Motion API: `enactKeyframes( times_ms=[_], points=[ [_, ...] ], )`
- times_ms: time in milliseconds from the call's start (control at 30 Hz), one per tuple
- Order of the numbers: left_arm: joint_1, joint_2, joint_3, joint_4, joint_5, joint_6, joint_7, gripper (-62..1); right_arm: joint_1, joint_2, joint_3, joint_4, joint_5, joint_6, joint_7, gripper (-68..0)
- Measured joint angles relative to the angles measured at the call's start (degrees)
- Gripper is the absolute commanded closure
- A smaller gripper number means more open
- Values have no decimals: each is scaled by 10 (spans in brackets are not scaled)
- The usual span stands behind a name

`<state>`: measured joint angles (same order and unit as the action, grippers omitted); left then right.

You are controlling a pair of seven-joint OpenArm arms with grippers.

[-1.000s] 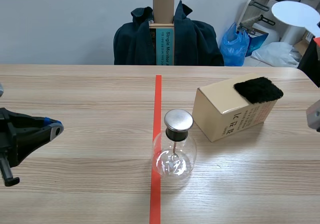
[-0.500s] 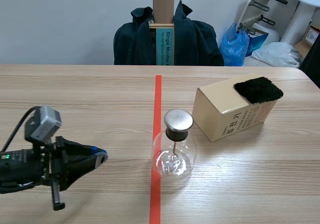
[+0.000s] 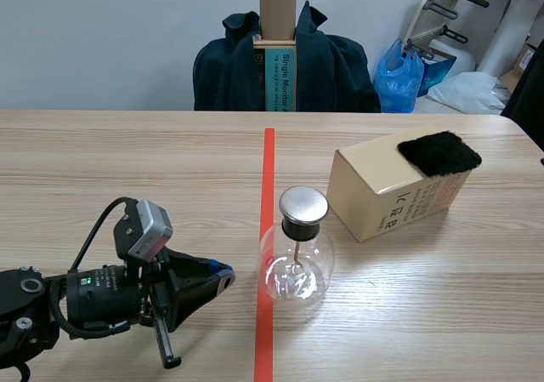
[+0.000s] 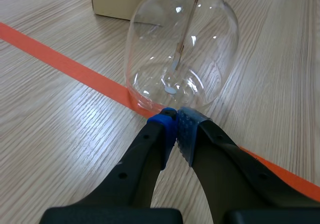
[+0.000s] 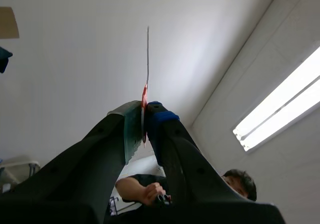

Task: Do the electroscope experiment.
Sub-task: 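Bring the plate to the electroscope and point at the metal foil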

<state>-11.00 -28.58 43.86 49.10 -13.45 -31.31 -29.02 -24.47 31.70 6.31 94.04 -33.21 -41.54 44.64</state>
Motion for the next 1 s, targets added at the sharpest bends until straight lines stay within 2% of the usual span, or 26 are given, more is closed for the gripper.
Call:
enactKeyframes(
  times_ms=[133,233,333,433,600,700,867,1000],
  points=[
    [-1,0,0,0,1,9,-2,-18,44,-33,0,0,-2,0,-1,-8],
    [-1,0,0,0,21,9,0,-18,75,-59,0,0,-1,6,-1,-8],
    [0,0,0,0,31,9,1,-18,98,-81,-1,0,-9,58,-8,-8],
    [1,4,0,0,32,9,17,-18,112,-85,-23,-6,-40,80,-30,-8],
    [1,8,0,0,34,9,13,-18,136,-103,-84,-84,-127,82,-31,-8],
    [1,8,0,0,34,9,13,-18,139,-106,-115,-138,-160,82,-25,-7],
    [1,13,0,0,34,9,13,-18,139,-106,-151,-207,-188,60,2,-7],
    [0,19,9,0,34,9,13,-18,139,-106,-168,-236,-189,38,34,-7]
  ],
)
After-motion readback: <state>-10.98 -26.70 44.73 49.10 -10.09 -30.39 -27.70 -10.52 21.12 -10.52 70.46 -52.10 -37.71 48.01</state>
